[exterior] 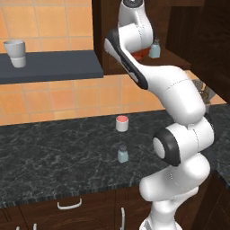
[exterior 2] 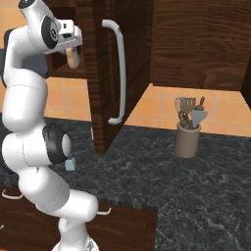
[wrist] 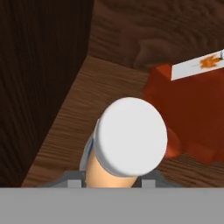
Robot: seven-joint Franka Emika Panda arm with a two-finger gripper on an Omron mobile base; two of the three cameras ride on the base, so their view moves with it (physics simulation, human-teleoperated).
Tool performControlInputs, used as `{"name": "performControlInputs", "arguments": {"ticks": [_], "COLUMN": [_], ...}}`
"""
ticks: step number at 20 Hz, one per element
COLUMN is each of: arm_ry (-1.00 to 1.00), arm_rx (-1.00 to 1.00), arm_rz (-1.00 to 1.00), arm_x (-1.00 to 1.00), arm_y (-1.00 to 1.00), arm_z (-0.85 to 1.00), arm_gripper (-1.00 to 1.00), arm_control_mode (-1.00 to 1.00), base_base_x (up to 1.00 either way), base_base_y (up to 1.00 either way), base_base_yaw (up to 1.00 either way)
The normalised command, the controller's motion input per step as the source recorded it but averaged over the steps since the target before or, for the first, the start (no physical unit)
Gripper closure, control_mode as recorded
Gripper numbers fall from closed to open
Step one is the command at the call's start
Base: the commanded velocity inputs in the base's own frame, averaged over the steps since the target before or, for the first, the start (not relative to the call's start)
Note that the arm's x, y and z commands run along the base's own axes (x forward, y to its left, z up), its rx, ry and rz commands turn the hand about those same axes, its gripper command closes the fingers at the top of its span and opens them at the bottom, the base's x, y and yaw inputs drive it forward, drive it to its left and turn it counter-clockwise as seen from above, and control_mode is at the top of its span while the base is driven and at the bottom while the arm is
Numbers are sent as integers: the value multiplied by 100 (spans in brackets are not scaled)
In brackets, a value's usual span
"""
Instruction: Put the shaker and condiment bottle from the counter next to their counterparts in the cabinet.
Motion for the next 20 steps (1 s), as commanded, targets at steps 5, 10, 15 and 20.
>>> {"name": "performControlInputs", "arguments": {"ticks": [5, 10, 15, 20], "arm_ry": [-5, 0, -3, -19], "arm_rx": [-7, 6, 3, 0], "arm_rz": [0, -2, 0, 0], "arm_x": [13, 46, 14, -29], "arm_y": [23, -15, -5, -5], "arm_z": [-27, -17, -9, 9], "arm_gripper": [-100, -100, -100, -100], "arm_control_mode": [-100, -100, -100, -100], "base_base_x": [0, 0, 0, 0], "base_base_y": [0, 0, 0, 0], "base_base_yaw": [0, 0, 0, 0]}}
